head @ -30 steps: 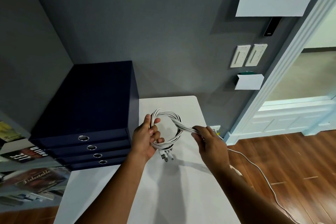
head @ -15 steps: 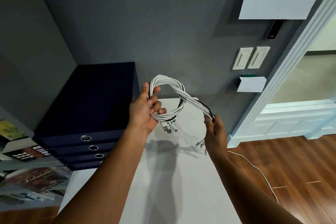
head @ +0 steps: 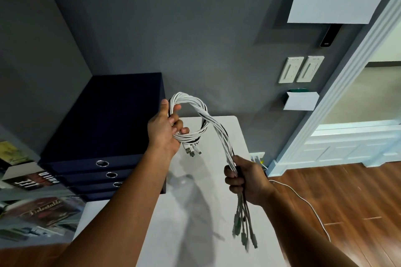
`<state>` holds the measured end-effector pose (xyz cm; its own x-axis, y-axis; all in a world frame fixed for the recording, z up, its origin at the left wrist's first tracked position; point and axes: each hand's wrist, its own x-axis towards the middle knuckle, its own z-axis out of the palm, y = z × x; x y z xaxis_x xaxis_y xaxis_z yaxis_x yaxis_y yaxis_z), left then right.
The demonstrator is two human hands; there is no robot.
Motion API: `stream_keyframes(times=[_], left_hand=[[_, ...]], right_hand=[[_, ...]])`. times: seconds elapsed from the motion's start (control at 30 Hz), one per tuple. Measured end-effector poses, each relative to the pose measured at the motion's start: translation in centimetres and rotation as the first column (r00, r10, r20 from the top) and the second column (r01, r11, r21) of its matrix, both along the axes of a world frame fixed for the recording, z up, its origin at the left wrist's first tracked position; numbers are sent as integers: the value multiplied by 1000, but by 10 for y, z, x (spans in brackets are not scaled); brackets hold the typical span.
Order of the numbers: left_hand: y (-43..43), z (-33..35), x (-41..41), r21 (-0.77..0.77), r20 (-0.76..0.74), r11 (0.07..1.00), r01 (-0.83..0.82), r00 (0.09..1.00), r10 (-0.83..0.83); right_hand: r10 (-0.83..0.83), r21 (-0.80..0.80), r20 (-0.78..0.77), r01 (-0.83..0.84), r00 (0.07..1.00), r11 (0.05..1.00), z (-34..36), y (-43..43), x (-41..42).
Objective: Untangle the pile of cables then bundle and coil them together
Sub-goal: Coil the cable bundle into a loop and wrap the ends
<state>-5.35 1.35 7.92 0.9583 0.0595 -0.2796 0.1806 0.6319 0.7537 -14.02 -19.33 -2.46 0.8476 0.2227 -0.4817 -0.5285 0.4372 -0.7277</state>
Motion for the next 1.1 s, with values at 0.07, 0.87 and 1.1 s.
stream_keyframes(times=[0.07,0.87,1.1], left_hand=[[0,-6,-1,14,-14,1000,-2,1000,2],[-5,-24,2,15,-96,999,-50,994,51],[-9,-24,2,-36,-92,997,-61,994,57]], right_hand=[[0,18,-61,1,998,1000,-6,-6,-1],[-80,-820,358,354,930,450,-55,-29,4],[-321,-451,109,335,941,827,-33,-16,3]])
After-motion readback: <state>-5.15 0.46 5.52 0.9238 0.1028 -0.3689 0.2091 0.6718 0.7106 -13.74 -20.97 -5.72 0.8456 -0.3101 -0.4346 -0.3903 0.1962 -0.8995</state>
